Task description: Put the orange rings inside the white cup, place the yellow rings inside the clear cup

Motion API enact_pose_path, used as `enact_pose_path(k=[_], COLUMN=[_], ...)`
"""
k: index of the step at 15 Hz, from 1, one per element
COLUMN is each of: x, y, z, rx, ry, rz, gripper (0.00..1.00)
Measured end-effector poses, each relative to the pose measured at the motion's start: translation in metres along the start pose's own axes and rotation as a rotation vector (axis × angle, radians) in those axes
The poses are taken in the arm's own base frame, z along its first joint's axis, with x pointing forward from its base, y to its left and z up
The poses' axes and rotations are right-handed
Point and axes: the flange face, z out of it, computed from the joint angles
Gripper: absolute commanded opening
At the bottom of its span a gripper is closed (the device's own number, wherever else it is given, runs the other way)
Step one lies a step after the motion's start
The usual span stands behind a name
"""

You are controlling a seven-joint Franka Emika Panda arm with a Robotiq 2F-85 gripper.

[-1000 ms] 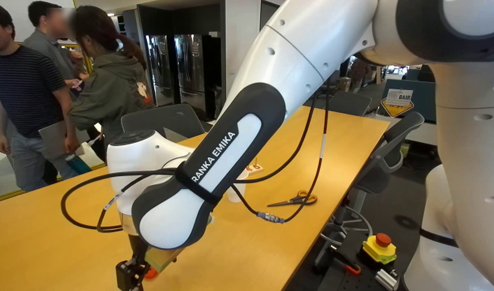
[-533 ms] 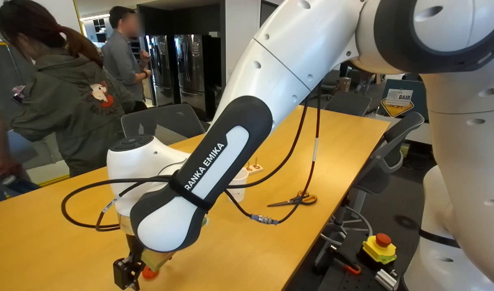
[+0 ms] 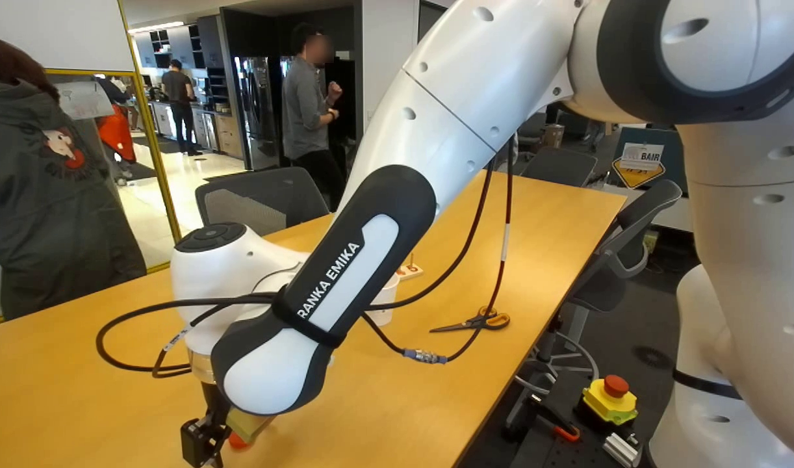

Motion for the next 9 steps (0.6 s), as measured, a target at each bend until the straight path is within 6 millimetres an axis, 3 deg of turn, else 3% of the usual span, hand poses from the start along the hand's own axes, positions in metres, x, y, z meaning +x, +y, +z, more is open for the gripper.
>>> enact_pose_path(k=[9], x=[0.0071], y=[0.0051], z=[0.0085], rx=[-0.005], ry=[-0.004], rz=[0.012], gripper=[1.0])
